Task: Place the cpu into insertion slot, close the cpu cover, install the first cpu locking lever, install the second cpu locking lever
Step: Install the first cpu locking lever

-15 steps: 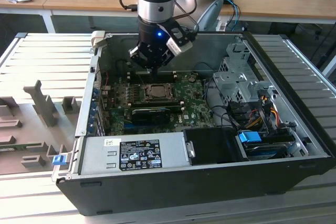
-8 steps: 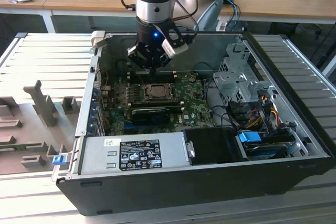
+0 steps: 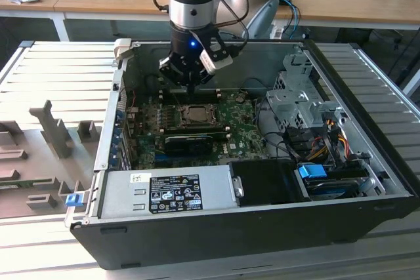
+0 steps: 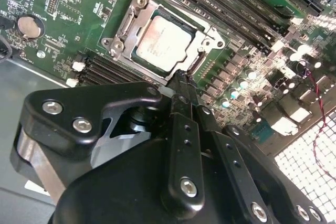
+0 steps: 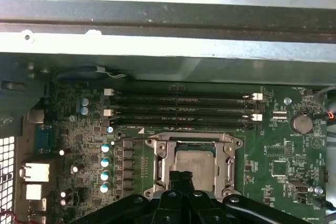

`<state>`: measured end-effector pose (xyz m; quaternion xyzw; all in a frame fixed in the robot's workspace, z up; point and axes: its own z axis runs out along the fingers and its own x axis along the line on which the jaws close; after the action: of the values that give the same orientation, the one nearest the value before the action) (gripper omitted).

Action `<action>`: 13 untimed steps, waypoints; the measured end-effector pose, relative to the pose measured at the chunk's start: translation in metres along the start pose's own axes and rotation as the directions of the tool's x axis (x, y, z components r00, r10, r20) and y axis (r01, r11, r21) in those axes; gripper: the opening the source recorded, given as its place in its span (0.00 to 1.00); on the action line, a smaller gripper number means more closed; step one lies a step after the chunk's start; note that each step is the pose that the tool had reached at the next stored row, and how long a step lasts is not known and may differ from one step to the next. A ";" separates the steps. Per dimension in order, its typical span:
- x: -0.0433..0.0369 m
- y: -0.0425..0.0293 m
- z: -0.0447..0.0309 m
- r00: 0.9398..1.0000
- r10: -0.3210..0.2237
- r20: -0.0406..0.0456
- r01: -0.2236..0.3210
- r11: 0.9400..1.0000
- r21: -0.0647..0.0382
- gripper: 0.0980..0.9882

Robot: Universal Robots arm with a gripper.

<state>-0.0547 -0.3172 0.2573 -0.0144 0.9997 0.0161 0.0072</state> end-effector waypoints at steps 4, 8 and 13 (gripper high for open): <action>0.0112 0.0003 -0.0001 1.000 0.000 0.000 0.000 1.000 0.000 0.01; 0.0316 0.0009 -0.0004 1.000 0.000 0.000 0.000 1.000 0.000 0.01; 0.0555 0.0036 -0.0004 1.000 0.000 0.000 0.000 1.000 -0.001 0.01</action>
<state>-0.1102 -0.3152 0.2569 -0.0143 0.9997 0.0163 0.0072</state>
